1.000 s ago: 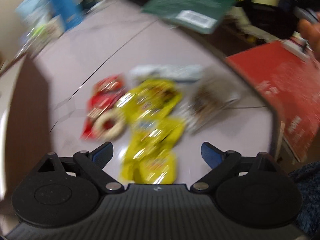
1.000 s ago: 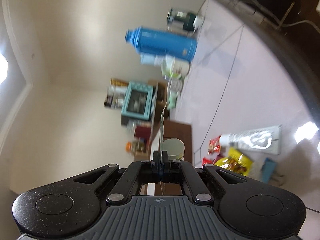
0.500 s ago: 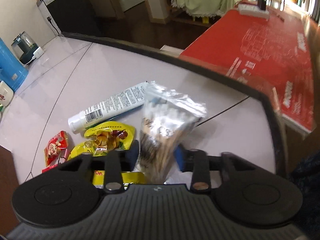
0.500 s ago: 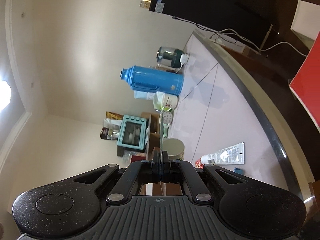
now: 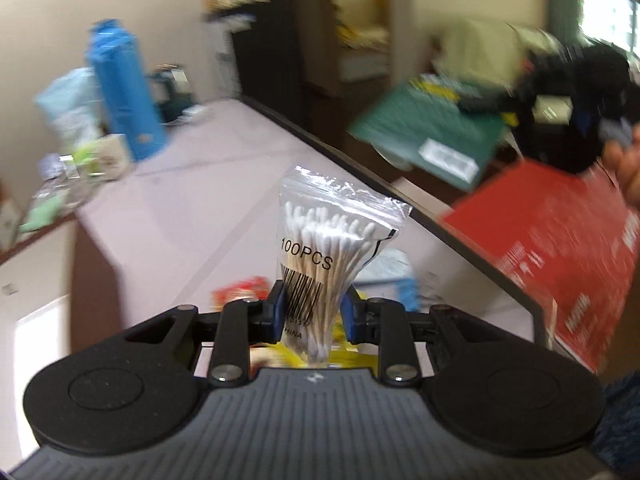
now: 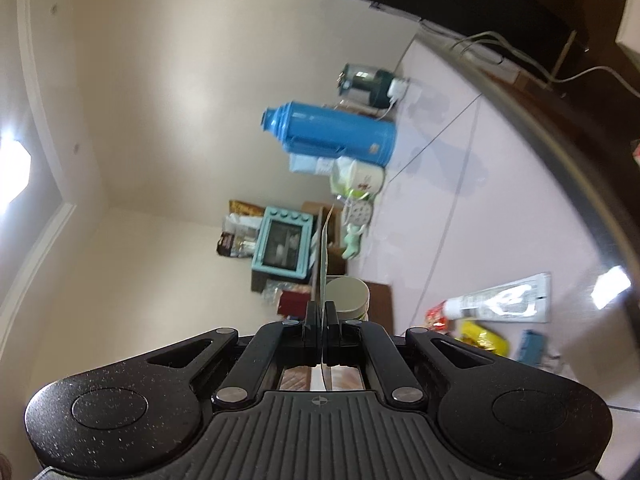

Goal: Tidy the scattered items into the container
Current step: 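Carry the swab bag into the box and open the left tool while right carries card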

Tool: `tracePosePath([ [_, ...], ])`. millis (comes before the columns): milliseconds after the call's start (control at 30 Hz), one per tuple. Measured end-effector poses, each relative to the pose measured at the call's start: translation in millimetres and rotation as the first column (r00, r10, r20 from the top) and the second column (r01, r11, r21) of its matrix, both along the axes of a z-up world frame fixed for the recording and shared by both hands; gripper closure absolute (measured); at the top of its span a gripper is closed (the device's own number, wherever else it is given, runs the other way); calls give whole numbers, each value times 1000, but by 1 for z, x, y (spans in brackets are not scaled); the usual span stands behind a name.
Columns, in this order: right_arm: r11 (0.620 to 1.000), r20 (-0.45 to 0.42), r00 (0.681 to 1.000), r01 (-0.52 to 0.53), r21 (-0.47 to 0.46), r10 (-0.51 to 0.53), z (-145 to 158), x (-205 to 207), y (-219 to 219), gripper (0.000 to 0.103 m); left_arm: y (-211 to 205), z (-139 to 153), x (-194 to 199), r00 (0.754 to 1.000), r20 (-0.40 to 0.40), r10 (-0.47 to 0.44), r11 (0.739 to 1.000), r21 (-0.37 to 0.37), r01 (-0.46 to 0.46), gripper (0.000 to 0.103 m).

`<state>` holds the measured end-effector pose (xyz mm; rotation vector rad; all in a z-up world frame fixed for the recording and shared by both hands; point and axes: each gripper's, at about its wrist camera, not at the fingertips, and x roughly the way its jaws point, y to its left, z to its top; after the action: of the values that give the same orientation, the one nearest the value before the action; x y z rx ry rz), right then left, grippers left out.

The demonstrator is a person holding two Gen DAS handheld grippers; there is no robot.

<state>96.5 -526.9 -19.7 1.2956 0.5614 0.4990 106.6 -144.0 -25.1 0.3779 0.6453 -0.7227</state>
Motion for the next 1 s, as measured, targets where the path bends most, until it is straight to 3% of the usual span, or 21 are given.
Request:
tracePosePath([
  [133, 999, 19, 999, -50, 5, 50, 4, 18, 28, 103, 43, 26, 10, 992, 40, 123, 992, -39, -122, 80],
  [333, 991, 41, 991, -131, 25, 130, 5, 46, 86, 103, 102, 43, 28, 961, 79, 267, 964, -6, -267, 80],
  [567, 981, 41, 981, -190, 38, 188, 4, 68, 154, 103, 161, 35, 61, 932, 50, 359, 930, 62, -362, 80],
  [800, 982, 20, 982, -187, 35, 186, -1, 73, 202, 103, 207, 7, 99, 910, -18, 415, 900, 154, -407, 79],
  [900, 985, 5, 986, -169, 32, 169, -3, 71, 214, 103, 218, -4, 112, 902, -36, 430, 889, 190, -417, 73],
  [967, 987, -2, 988, -156, 29, 156, -3, 70, 220, 103, 225, -8, 117, 902, -39, 431, 887, 205, -415, 58],
  [1000, 988, -4, 989, -149, 26, 149, -3, 69, 223, 103, 227, -9, 117, 904, -40, 426, 888, 207, -410, 56],
])
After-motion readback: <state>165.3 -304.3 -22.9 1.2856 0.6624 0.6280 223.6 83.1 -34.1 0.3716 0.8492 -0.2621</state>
